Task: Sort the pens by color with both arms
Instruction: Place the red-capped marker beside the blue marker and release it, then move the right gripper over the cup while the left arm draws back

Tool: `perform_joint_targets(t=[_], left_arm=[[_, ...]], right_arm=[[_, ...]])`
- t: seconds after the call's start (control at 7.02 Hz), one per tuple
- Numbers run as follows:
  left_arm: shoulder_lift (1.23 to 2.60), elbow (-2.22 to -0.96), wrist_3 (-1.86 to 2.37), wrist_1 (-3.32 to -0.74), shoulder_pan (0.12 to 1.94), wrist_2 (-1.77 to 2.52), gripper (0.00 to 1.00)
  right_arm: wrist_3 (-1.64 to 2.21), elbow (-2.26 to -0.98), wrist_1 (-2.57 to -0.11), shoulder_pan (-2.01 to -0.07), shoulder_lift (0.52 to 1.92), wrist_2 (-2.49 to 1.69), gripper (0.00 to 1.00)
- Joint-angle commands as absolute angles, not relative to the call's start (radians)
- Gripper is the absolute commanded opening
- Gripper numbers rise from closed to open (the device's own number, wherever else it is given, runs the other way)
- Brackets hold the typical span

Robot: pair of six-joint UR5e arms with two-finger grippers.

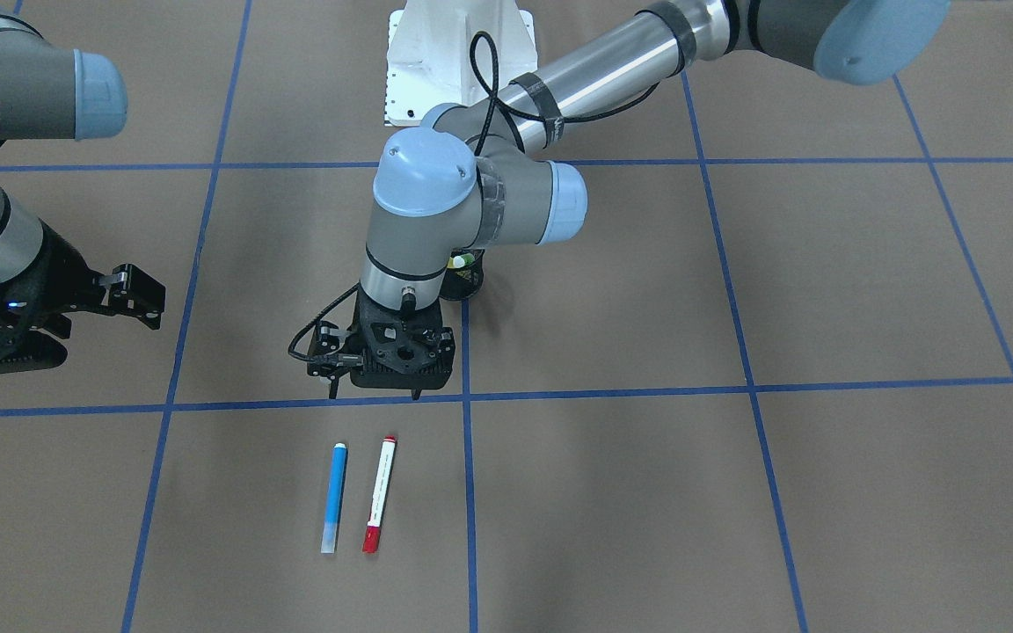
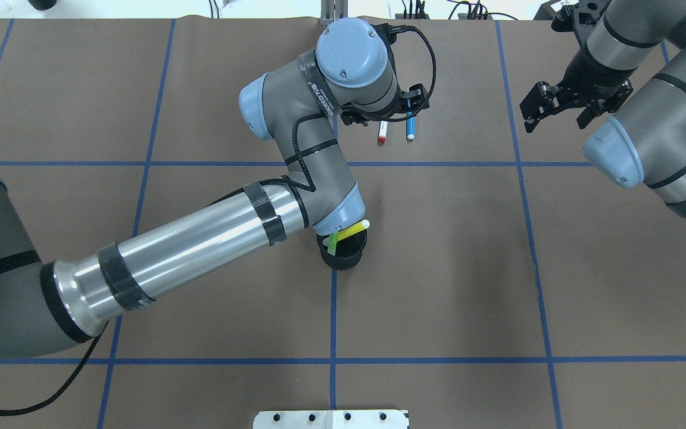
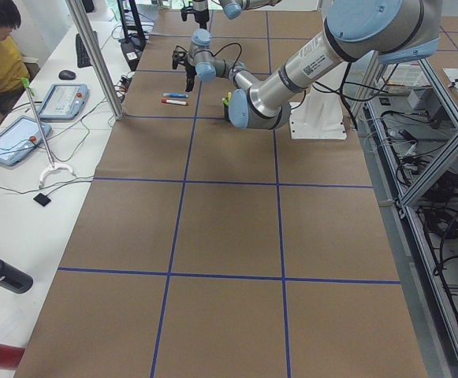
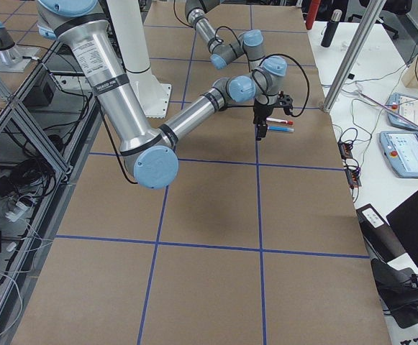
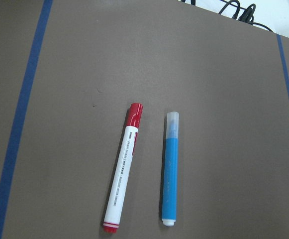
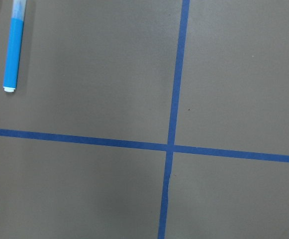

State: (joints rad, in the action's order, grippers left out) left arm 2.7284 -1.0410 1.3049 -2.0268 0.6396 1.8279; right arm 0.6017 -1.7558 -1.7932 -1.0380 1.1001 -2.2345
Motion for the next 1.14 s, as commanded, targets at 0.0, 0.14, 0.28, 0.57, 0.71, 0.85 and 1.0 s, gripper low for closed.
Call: perform_joint_targets(t=[0.0, 0.14, 0.28, 0.57, 0.71, 0.85, 1.0], left_arm=[[2.604, -1.364, 1.2, -1.715, 0.711, 2.018, 0.99], [2.497, -1.561, 1.096, -1.589, 0.732, 2.037, 0.99], [2.399, -1.721, 0.984, -1.478, 0.765, 2.069, 0.99], [2.245, -1.886, 0.838, -1.405, 0.831, 2.155, 0.99], [2.2, -1.916, 0.751, -1.405, 0.853, 2.175, 0.99], [2.172, -1.92, 0.694, -1.405, 0.876, 2.21, 0.99], [2.152, -1.927, 0.674, -1.407, 0.89, 2.238, 0.99]], right_arm=[[0.711, -1.784, -1.769, -1.028, 1.079, -2.238, 0.99], [0.817, -1.784, -1.699, -0.99, 1.068, -2.246, 0.99], [0.95, -1.784, -1.648, -0.947, 1.042, -2.246, 0.99], [1.22, -1.787, -1.541, -0.843, 0.996, -2.221, 0.99], [1.298, -1.787, -1.476, -0.8, 0.989, -2.198, 0.98], [1.354, -1.786, -1.45, -0.754, 0.968, -2.153, 0.97], [1.362, -1.787, -1.425, -0.703, 0.965, -2.096, 0.96]])
